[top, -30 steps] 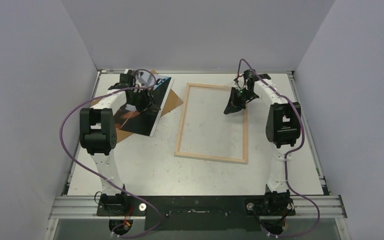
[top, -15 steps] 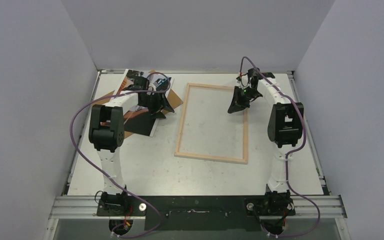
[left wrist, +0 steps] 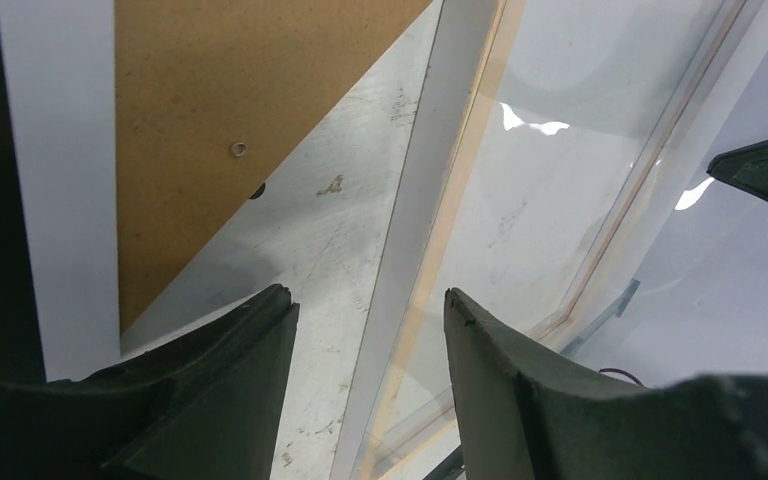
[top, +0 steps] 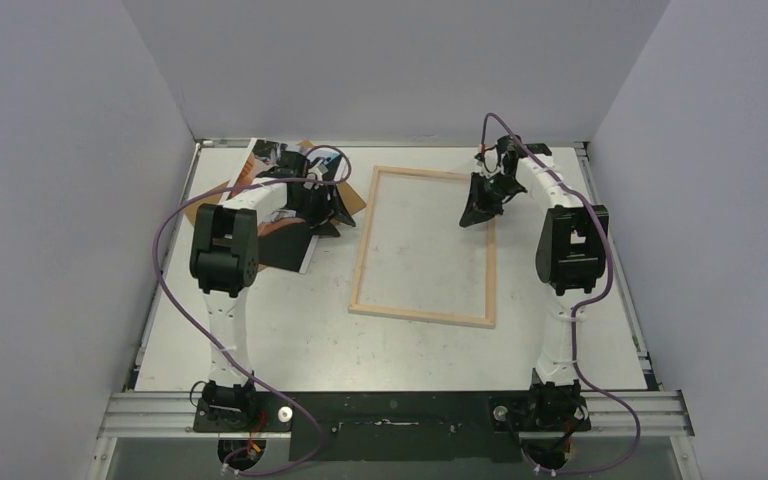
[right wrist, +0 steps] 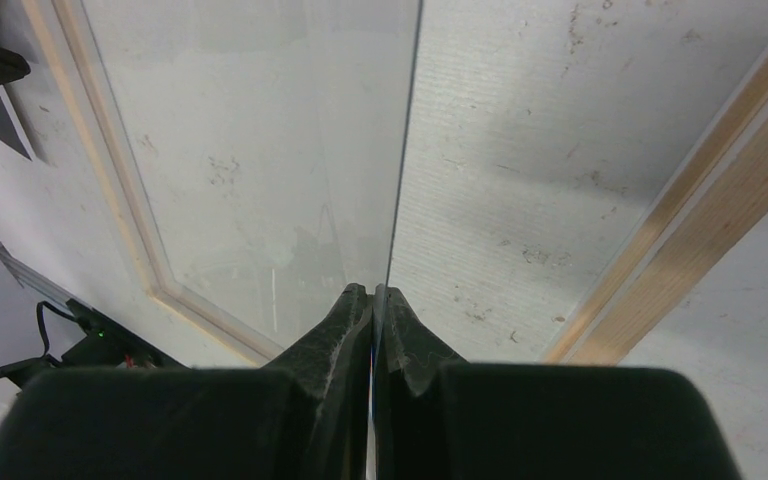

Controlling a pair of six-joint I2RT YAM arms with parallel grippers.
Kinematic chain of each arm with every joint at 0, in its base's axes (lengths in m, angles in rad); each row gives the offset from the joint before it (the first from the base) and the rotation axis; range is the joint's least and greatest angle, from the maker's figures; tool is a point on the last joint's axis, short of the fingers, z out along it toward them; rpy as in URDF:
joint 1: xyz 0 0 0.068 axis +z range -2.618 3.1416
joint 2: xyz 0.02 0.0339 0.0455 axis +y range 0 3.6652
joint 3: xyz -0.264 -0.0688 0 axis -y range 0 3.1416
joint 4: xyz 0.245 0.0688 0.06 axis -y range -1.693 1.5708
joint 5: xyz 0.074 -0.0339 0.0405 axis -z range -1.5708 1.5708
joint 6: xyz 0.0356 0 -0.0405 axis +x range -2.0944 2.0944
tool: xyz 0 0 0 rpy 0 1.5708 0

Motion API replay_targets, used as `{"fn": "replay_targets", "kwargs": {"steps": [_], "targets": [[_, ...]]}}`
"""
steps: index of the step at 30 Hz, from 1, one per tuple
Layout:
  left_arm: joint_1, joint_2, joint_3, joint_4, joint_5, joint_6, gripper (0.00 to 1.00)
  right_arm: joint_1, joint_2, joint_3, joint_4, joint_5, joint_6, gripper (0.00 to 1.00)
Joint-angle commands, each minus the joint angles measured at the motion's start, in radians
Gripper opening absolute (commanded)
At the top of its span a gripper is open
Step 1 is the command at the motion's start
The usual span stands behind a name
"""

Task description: Put the photo into the frame

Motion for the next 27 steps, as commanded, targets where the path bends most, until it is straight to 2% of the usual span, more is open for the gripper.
{"fn": "replay_targets", "kwargs": {"steps": [1,14,27], "targets": [[-0.020,0.024,0.058,-0.006,0.032,0.005,0.53,-0.009,-0.029,0.080,-0.025,0.047,-0.027,0.00],[-0.048,0.054,0.074,-0.010,0.035,0.009,0.50,-0.010,-0.016,0.101,-0.039,0.047,-0.038,0.00],[-0.059,0.059,0.068,-0.008,0.004,0.011,0.47,-0.009,-0.124,-0.095,0.075,0.044,0.043,0.00]]}}
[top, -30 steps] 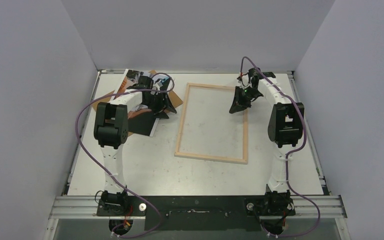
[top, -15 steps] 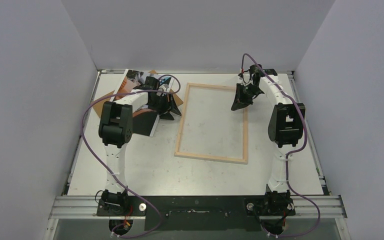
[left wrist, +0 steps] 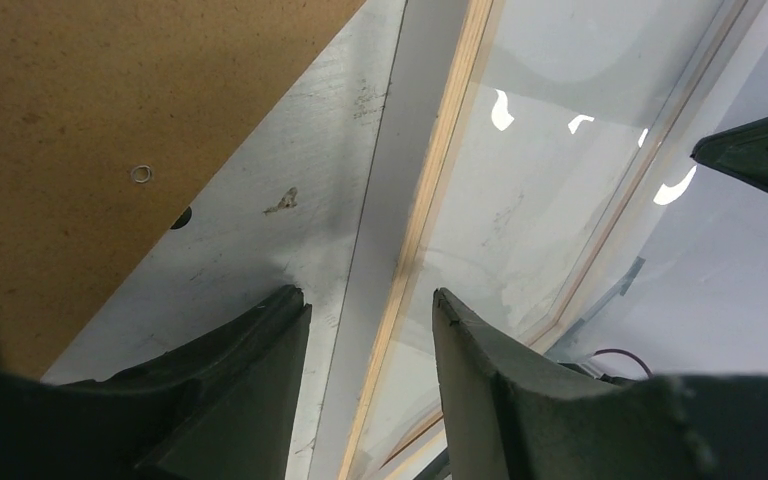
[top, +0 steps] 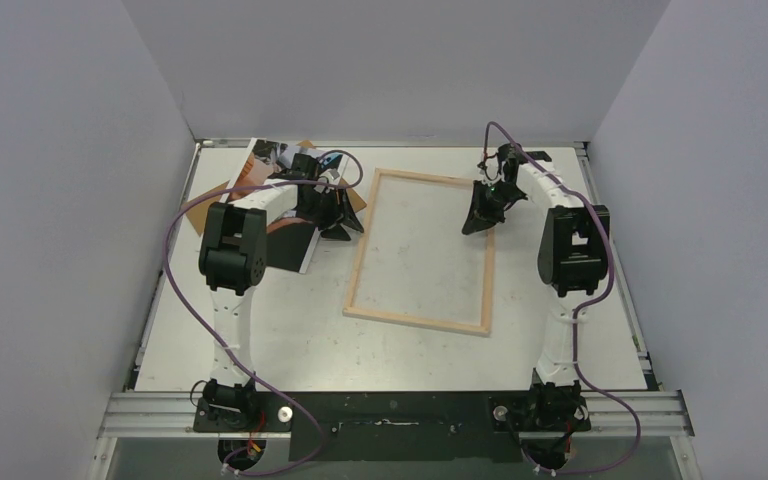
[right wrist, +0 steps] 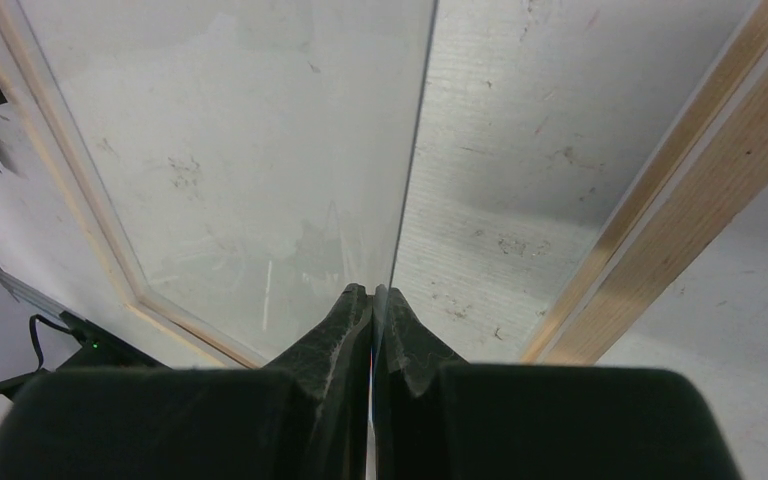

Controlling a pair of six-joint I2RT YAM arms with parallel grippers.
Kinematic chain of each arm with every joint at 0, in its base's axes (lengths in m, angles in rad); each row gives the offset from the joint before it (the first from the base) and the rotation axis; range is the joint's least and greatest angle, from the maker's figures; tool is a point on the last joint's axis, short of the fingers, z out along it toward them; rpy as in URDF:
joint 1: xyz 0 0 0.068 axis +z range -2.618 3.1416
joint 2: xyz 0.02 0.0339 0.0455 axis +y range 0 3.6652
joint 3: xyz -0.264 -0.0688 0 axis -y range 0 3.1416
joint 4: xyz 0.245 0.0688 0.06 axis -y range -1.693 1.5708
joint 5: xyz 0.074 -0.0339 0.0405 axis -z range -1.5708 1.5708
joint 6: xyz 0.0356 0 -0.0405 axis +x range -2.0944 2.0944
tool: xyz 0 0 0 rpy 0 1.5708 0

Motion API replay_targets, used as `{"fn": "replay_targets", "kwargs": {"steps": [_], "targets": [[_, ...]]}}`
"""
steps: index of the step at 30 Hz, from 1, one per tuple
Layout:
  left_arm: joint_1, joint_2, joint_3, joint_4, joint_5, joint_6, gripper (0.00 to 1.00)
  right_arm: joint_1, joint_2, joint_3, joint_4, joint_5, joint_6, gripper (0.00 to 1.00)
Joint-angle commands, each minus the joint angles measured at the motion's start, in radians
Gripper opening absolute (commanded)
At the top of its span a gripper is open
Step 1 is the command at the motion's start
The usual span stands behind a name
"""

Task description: Put the photo into the frame

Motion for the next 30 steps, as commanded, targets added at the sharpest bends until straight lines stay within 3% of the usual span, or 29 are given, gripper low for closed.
{"fn": "replay_targets", "kwargs": {"steps": [1,23,30], "targets": [[-0.009,0.007,0.030,0.003,-0.024,0.012,0.46,-0.005,-0.110,-0.020,0.035,0.018,0.024,0.00],[-0.010,0.024,0.032,0.008,-0.002,0.003,0.45,-0.012,-0.095,0.044,0.021,0.068,-0.012,0.00],[-0.013,0.031,0.037,0.007,-0.013,-0.001,0.40,-0.012,-0.093,0.040,0.018,0.068,-0.023,0.00]]}}
